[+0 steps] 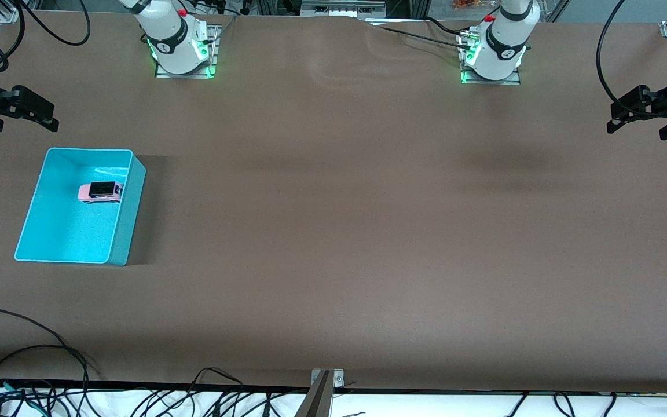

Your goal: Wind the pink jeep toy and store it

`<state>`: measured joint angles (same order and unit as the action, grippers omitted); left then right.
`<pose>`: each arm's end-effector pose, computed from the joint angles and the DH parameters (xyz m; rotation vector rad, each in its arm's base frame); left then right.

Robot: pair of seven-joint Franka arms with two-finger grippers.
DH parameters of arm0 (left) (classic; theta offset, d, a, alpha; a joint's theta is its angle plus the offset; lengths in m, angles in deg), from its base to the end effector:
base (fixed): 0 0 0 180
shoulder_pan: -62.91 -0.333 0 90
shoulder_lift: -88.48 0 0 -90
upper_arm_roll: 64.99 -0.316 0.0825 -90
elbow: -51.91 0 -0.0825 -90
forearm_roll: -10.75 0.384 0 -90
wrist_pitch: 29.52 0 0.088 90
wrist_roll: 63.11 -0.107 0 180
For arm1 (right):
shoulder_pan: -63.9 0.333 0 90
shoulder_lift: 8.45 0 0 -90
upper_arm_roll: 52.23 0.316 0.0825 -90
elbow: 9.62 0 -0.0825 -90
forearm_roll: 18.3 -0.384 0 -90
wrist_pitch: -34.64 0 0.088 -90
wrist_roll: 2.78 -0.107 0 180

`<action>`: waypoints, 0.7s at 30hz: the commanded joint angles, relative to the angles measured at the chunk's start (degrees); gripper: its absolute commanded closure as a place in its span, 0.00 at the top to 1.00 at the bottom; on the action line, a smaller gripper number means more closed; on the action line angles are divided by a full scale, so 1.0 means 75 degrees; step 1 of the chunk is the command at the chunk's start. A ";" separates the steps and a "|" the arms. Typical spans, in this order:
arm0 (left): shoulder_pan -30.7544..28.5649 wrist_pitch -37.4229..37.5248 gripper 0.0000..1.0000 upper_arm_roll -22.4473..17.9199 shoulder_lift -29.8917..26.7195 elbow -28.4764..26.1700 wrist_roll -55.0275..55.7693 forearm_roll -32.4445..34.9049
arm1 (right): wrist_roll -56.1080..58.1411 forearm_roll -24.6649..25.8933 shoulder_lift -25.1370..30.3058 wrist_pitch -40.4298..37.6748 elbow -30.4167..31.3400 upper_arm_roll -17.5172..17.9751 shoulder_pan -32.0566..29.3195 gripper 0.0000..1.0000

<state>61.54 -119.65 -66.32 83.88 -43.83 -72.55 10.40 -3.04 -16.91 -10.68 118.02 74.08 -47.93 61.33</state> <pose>0.5280 0.0247 0.6209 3.1263 -0.1841 -0.0262 0.5549 0.0130 0.6444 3.1186 0.0365 -0.0687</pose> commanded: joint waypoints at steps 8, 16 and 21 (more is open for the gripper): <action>-0.0028 -0.0018 1.00 0.0024 0.0063 0.0133 0.0051 0.0082 | -0.1078 -0.0091 -0.0136 -0.0429 -0.0437 0.0142 -0.0044 1.00; -0.0016 -0.0018 1.00 0.0024 0.0063 0.0133 0.0016 0.0082 | -0.1008 -0.0419 -0.0183 -0.0558 -0.0437 0.0095 -0.0056 1.00; -0.0028 -0.0030 1.00 0.0024 0.0063 0.0133 0.0016 0.0082 | -0.1008 -0.0420 -0.0183 -0.0547 -0.0437 0.0107 -0.0068 1.00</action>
<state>61.54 -119.66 -66.32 83.88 -43.83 -72.55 10.40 -9.76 -18.67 -11.10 115.57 72.92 -47.31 61.33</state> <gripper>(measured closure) 0.000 0.000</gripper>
